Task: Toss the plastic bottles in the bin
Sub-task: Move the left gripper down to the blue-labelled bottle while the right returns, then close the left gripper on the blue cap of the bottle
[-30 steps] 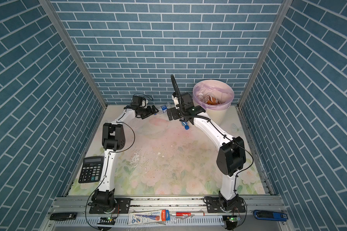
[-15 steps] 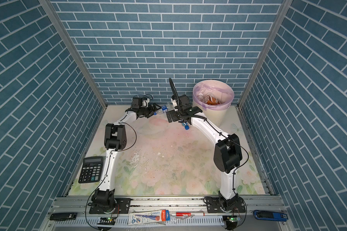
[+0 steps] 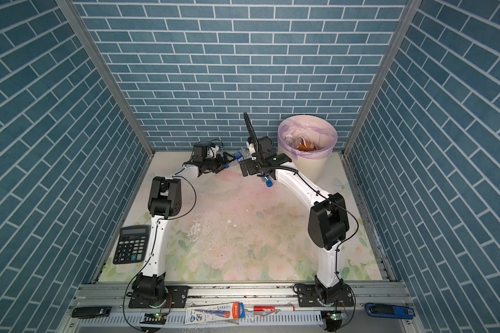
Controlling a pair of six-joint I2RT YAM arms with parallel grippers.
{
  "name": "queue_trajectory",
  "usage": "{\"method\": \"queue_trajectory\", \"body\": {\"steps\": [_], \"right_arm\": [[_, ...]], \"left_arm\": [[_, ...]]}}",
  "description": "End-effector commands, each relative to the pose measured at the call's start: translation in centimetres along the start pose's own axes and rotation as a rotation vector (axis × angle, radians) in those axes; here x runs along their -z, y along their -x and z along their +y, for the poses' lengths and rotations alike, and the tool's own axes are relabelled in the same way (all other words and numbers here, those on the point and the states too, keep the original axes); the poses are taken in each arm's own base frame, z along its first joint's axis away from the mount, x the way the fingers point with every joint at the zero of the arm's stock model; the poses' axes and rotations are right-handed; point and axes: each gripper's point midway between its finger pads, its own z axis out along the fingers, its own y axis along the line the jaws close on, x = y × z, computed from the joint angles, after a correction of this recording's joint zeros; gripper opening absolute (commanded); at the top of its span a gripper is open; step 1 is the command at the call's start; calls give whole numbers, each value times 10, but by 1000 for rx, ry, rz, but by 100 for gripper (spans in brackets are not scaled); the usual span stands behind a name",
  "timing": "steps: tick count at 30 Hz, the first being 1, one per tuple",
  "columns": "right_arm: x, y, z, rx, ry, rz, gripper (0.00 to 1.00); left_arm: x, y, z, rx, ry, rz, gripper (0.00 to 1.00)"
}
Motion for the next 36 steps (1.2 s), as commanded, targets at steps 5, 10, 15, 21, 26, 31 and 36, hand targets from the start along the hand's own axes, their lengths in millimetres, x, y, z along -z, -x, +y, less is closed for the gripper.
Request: {"method": "queue_trajectory", "body": {"steps": [5,10,15,21,26,31,36], "right_arm": [[18,5,-1,-13,-11,-39,99],[21,5,0,-18,-8,-48,99],[21,4,-1,-18,-8,-49,99],[21,4,-1,-16,-9,-49,99],[20,3,-3,-17,-15,-48,99],[18,3,-4,-19,-13,-47,99],[18,4,-4,-21,-8,-49,99]], "left_arm": [[-2,-32,-15,-56,49,59,99],[2,-40,-7,-144,180,105,99],[9,-35,9,-192,319,114,99],[3,-37,13,-258,379,145,98],[-9,-51,10,-359,400,217,96],[-13,-53,15,-406,436,247,92],[-15,-53,18,-422,443,256,82]]}}
